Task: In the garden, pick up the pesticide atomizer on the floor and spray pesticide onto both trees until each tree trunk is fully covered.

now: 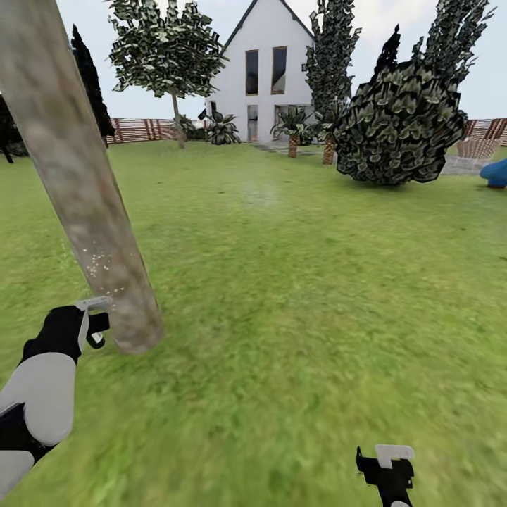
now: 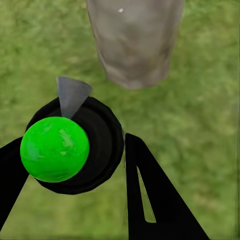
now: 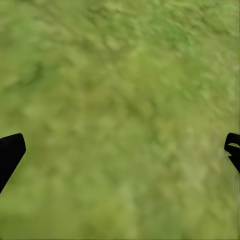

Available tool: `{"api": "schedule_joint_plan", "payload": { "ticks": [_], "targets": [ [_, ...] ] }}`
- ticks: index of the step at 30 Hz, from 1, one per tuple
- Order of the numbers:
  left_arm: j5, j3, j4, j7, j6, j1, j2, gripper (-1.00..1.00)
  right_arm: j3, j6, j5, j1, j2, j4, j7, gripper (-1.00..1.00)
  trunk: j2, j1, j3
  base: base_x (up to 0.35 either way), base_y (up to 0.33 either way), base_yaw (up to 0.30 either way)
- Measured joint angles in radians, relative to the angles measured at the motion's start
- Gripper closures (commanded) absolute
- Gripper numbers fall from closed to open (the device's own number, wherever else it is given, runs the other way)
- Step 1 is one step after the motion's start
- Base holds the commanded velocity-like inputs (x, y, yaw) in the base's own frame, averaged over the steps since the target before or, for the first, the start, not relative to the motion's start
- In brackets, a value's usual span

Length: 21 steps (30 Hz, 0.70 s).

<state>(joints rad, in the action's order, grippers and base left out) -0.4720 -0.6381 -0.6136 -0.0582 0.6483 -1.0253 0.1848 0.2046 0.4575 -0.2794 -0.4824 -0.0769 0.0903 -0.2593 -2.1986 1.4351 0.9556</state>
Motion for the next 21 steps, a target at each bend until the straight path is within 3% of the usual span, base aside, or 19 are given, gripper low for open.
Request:
{"api": "schedule_joint_plan", "payload": {
  "ticks": [7, 17, 21],
  "targets": [
    [-0.005, 0.004, 0.0, 0.003, -0.001, 0.005, 0.008, 1.0, -0.001, 0.0, 0.0, 0.0, 0.0, 0.0, 0.0, -1.0, 0.0, 0.0, 0.0, 0.171, -0.254, 0.026],
    [-0.042, 0.003, 0.0, 0.003, -0.001, 0.005, 0.01, 1.0, -0.001, 0.0, 0.0, 0.0, 0.001, 0.0, 0.0, -1.0, 0.0, 0.0, 0.0, 0.172, -0.253, 0.256],
    [-0.043, 0.004, 0.0, 0.003, -0.001, 0.005, 0.008, 1.0, 0.0, 0.0, 0.0, 0.0, 0.0, 0.0, 0.0, -1.0, 0.0, 0.0, 0.0, 0.187, -0.243, 0.058]
  ]
}}
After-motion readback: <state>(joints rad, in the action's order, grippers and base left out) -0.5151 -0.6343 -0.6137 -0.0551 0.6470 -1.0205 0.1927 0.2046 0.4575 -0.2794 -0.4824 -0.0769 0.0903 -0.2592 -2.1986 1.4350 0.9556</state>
